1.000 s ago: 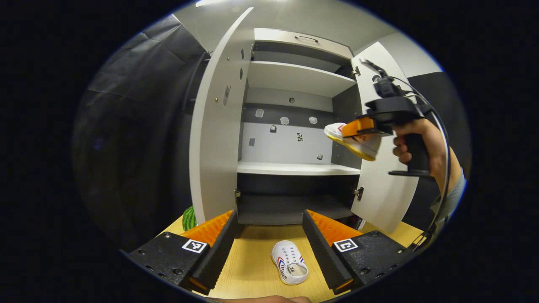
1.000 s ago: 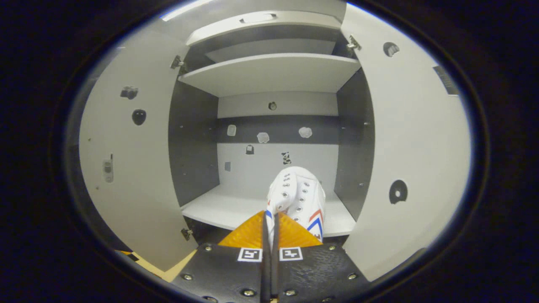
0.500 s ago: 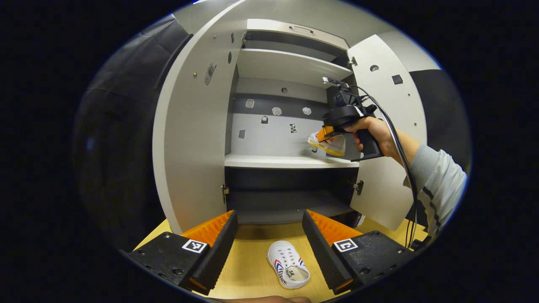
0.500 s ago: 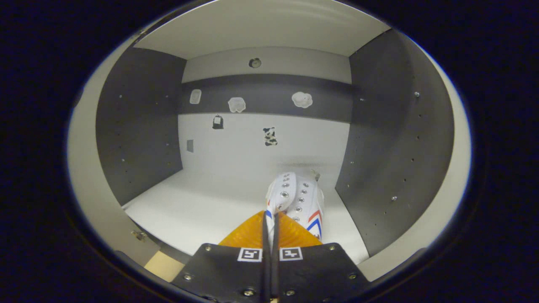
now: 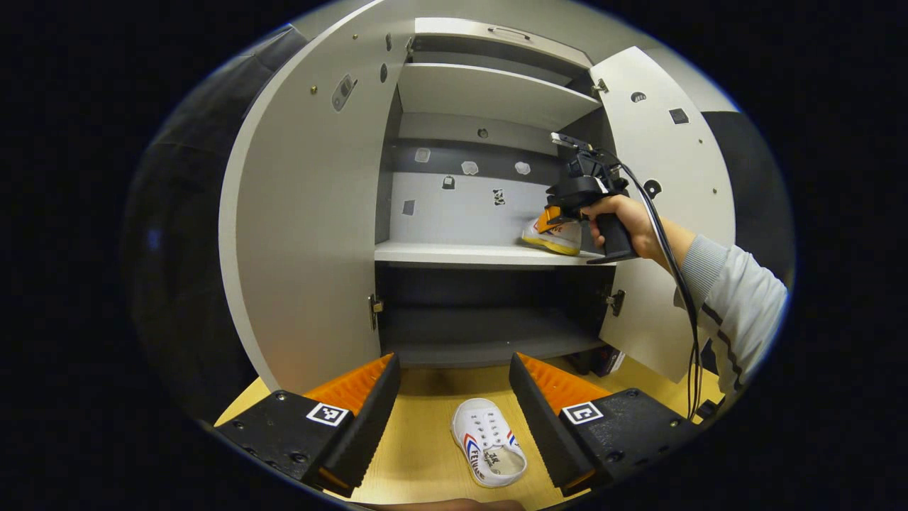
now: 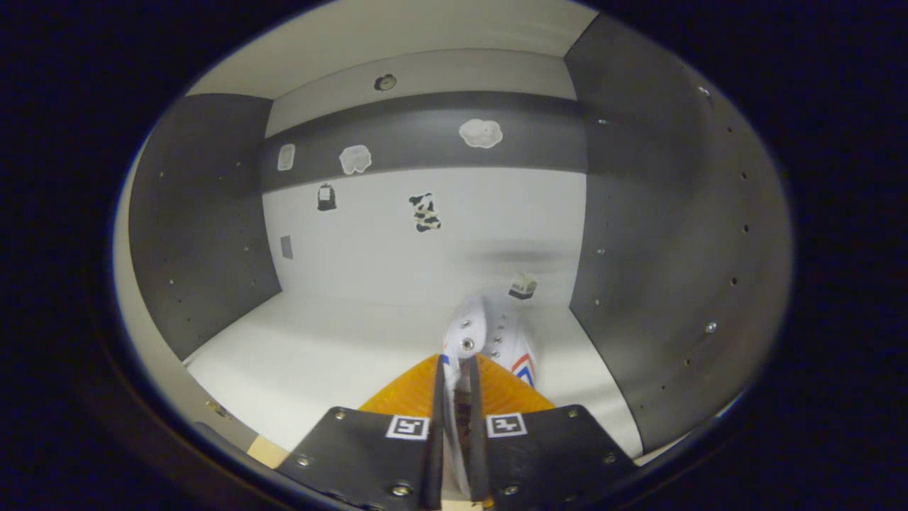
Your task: Grab one shoe with the right hand and put it into the shoe cabinet, grab the other shoe with the left hand and put it into the shoe cabinet; then close the right door with the right hand and the left door with the left hand.
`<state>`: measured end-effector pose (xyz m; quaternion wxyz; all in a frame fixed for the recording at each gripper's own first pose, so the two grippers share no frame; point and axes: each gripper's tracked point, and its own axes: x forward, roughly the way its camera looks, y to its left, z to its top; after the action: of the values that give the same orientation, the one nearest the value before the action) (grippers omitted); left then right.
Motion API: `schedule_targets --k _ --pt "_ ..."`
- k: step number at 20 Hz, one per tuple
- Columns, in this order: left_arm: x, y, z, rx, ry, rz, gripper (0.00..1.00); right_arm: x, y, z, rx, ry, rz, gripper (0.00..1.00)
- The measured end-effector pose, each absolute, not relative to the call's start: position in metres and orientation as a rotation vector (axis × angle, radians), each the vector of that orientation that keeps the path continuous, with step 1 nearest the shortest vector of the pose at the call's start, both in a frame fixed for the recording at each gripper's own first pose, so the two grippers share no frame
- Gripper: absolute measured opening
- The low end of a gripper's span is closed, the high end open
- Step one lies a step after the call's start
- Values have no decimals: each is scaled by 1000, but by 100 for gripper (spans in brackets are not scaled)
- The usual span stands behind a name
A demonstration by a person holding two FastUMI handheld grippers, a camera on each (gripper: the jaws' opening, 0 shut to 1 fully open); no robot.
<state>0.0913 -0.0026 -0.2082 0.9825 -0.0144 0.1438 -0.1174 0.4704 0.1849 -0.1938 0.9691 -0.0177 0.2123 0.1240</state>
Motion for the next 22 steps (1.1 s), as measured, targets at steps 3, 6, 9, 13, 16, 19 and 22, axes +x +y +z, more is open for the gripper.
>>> schedule_targets --k 3,6,9,13,16,19,22 --pt "87 -1 -208 -38 291 -224 94 445 192 -183 -88 393 237 61" --pt "84 2 -206 -26 286 -210 94 406 196 -173 -164 330 220 99" --pt "77 3 -204 -4 271 -215 94 355 198 -144 -137 245 219 100" --pt "67 6 -203 7 235 -204 94 274 181 -111 -71 160 223 99" --pt "60 5 -211 -3 231 -215 93 209 151 -102 -55 122 195 99" --pt "55 3 -222 -12 236 -225 94 148 111 -101 -5 110 126 98" --pt "52 -10 -246 -12 272 -285 94 86 100 -95 47 63 176 98"
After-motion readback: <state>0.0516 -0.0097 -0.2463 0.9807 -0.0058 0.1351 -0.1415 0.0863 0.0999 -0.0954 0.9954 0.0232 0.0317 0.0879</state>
